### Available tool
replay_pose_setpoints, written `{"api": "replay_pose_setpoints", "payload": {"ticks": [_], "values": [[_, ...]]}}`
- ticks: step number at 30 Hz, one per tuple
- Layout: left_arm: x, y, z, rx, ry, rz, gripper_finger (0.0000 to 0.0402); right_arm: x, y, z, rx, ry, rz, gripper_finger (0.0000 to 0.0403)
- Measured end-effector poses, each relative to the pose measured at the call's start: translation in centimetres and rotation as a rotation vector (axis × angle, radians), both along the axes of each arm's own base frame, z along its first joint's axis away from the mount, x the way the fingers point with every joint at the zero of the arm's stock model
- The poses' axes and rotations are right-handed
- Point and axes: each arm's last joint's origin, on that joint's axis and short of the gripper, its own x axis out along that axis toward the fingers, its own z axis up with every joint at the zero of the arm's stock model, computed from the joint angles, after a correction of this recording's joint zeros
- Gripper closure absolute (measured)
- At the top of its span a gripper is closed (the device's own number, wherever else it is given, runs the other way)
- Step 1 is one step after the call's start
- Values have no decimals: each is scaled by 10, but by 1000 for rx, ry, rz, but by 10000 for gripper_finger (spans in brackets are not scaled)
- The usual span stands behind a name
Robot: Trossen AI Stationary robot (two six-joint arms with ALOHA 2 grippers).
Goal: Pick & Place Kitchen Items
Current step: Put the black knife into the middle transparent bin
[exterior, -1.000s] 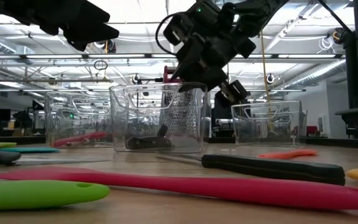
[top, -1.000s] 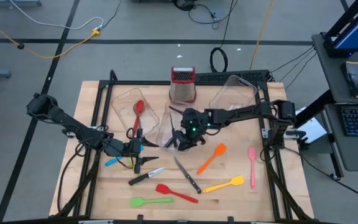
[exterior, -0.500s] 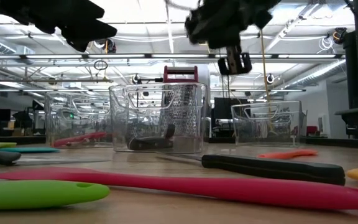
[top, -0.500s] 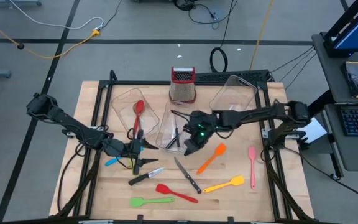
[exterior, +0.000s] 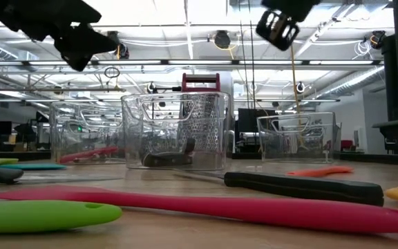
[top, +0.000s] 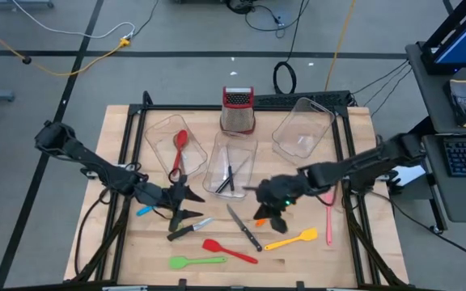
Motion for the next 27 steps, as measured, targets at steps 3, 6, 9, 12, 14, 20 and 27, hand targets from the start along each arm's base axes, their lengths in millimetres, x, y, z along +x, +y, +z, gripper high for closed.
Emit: {"api": "replay_pose_setpoints", "payload": {"ticks": [3, 6, 9, 12, 14, 20, 27], "values": [[-1, -6, -5, -10, 21, 31, 179, -12, 10, -2, -52, -109, 53, 401], [0, -14, -8, -31, 40, 64, 179, -27, 12, -6, -60, -204, 96, 402], [3, -21, -11, -46, 66, 67, 179, -44, 7, -12, -63, -275, 110, 402], [11, -28, -9, -63, 97, 75, 179, -60, -8, -14, -78, -325, 91, 402], [16, -32, -8, -54, 144, 85, 179, -71, -21, -11, -91, -352, 64, 402], [37, -46, 0, -44, 303, 131, 179, -105, -51, 12, -141, -404, -5, 401], [46, -55, -14, -124, 555, 193, 179, -131, -55, 23, -182, -474, 34, 401]]}}
